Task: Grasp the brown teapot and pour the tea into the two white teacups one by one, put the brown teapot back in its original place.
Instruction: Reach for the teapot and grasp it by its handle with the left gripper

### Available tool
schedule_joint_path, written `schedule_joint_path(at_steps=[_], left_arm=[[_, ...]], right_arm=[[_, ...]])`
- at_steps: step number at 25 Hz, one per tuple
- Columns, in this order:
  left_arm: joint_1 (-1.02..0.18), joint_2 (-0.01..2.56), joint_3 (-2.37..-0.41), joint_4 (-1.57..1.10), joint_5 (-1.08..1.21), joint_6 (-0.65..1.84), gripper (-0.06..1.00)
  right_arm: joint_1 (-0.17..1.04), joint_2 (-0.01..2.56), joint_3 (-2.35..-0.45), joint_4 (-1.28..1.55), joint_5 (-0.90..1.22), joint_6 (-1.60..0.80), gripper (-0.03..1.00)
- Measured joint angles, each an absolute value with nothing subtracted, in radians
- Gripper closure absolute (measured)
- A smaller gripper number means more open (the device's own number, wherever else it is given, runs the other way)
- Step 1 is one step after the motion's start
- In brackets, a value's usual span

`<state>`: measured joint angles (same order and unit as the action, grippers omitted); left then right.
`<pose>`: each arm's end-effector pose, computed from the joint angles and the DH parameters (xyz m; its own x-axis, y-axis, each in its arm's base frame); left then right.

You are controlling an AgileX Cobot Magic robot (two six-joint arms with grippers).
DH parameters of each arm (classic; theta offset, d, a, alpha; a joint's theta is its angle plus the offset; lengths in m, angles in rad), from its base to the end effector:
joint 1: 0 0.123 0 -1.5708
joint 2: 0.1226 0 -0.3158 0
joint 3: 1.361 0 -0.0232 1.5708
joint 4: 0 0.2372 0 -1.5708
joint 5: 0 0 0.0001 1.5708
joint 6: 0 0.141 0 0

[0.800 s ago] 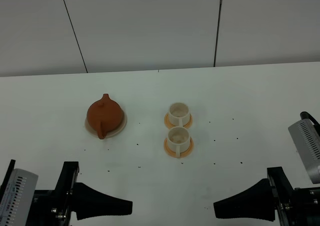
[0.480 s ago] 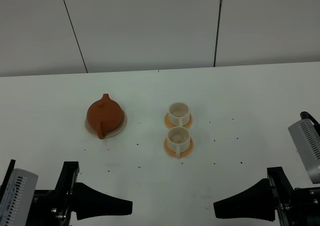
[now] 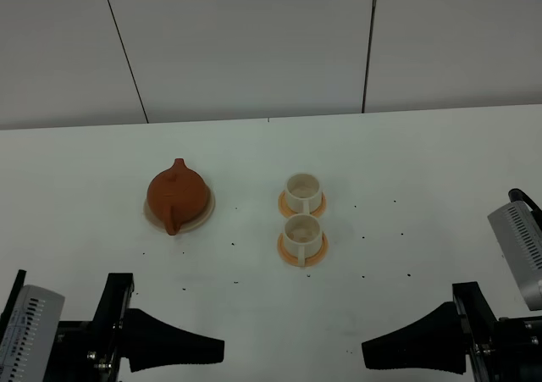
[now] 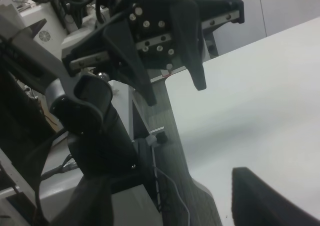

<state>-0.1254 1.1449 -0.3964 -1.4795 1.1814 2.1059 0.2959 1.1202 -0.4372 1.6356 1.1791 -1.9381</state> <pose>0.1246 -0.1467 0.2548 -0.1079 0.2869 -0.9518 0.9855 0.1567 -0.0645 0.1121 0.1702 0.2849 -0.2196 -0.1468 -0.9645 -0.9734 0.0993 0.2066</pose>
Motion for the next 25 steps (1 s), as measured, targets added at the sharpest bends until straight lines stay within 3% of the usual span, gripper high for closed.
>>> schedule_joint_path(at_steps=[5,9,16,19,25], left_arm=[[-0.125,1.145,-0.396,-1.479,1.181,2.106,0.52],[-0.125,1.145,-0.396,-1.479,1.181,2.106,0.54],[-0.125,1.145,-0.396,-1.485,1.181,2.058,0.68],[-0.125,1.145,-0.396,-1.485,1.181,2.038,0.75],[-0.125,1.145,-0.396,-1.485,1.176,2.029,0.8]], right_arm=[[0.296,1.12,-0.437,1.636,1.179,-1.936,0.48],[0.296,1.12,-0.441,1.68,1.198,-1.914,0.54],[0.28,0.984,-0.54,1.808,1.187,-1.909,0.84],[0.236,0.848,-0.568,1.803,1.038,-1.921,0.95],[0.203,0.572,-0.567,1.702,0.527,-1.748,0.98]])
